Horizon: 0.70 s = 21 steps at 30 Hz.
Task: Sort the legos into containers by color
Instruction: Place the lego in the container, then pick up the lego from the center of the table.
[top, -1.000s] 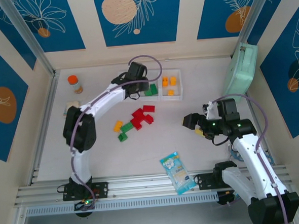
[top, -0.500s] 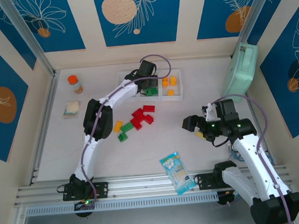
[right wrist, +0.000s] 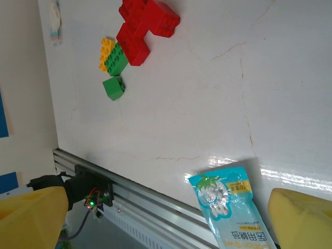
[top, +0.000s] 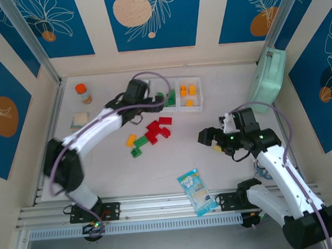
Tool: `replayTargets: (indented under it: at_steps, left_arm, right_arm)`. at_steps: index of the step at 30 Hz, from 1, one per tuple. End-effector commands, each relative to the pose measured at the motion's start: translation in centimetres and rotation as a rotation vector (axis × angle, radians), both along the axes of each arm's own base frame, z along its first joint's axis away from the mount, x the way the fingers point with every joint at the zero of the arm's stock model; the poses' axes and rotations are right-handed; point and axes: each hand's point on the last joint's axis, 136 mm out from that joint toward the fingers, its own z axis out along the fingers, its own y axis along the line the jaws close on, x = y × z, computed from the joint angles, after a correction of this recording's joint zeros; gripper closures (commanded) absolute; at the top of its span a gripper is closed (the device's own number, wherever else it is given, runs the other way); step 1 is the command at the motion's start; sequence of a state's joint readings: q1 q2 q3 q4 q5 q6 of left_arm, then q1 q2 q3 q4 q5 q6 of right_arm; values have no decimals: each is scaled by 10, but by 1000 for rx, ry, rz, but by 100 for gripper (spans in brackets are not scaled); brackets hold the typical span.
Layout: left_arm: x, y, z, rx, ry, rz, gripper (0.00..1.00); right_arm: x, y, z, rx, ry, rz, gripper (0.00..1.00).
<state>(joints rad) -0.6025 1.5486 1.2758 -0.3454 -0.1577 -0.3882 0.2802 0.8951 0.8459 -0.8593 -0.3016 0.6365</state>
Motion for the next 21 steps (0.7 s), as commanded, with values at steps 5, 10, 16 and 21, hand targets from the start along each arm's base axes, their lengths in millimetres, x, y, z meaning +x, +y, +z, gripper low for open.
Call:
replayTargets:
  at_steps: [5,10,16,21]
  left_arm:
    - [-133,67,-16,-113,118,2,1]
    - [-195,125,-2,-107,111,88,0]
    - [-224,157,8,-55,48,85,1]
    - [-227,149,7,-77,54,37,1]
  right_arm:
    - [40,35,9,-215,-160,237,1]
    - [67,71,3,-377,-367,492,1]
    - [115,103,-19,-453,-469,632,1]
    - [137,107,-58,-557,-331,726,4]
